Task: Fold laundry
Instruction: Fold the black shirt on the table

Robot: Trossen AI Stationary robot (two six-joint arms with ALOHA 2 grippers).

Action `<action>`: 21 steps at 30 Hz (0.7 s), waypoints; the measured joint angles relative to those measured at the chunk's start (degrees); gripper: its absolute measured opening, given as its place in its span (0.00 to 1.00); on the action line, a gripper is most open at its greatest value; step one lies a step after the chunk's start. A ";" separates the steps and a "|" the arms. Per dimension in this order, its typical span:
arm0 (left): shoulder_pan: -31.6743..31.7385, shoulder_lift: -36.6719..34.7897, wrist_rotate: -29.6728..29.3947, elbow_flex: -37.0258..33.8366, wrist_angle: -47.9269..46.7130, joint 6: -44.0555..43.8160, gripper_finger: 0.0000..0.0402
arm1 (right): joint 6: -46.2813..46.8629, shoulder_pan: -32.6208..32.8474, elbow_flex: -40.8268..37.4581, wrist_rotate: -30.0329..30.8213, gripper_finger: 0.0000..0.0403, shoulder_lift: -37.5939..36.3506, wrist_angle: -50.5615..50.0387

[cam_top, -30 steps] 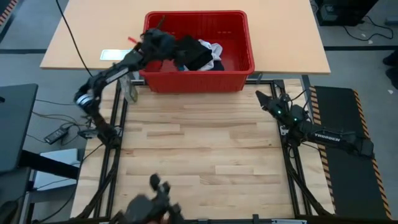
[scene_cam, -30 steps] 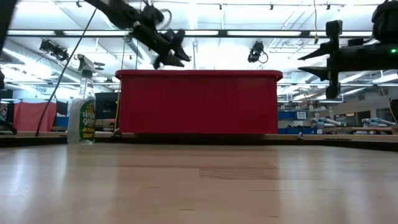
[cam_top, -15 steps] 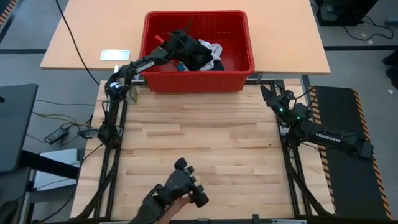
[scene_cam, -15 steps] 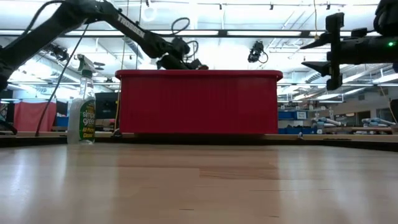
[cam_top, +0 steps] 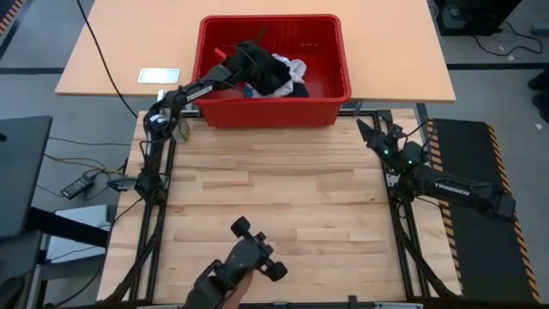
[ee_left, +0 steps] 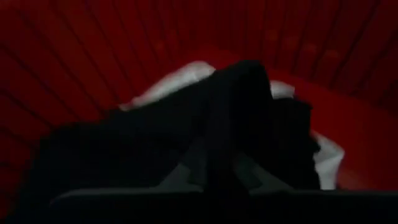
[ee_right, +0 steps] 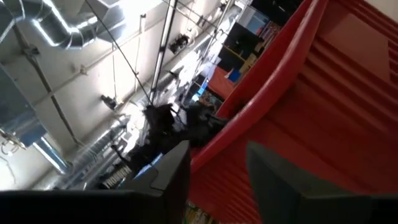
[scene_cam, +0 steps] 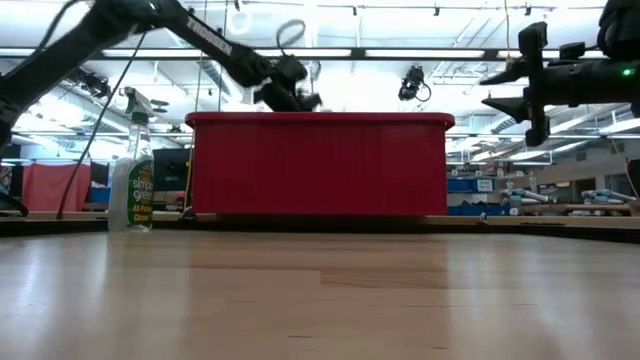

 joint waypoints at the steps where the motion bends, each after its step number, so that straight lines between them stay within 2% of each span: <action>1: -0.07 -1.20 -0.05 0.00 0.27 0.00 0.04 | 0.06 0.00 0.00 -0.47 0.34 0.25 0.06; 5: -0.86 -6.67 1.25 -0.01 0.29 -0.16 0.04 | 0.13 0.00 0.00 -3.11 0.23 1.06 0.07; 13: -5.76 -20.54 16.79 0.00 4.59 -2.29 0.03 | 1.66 0.00 0.00 -4.74 0.04 2.67 0.11; 21: -16.22 -30.31 19.30 0.00 4.93 -2.52 0.03 | 4.31 0.00 0.00 -14.21 0.02 2.88 1.80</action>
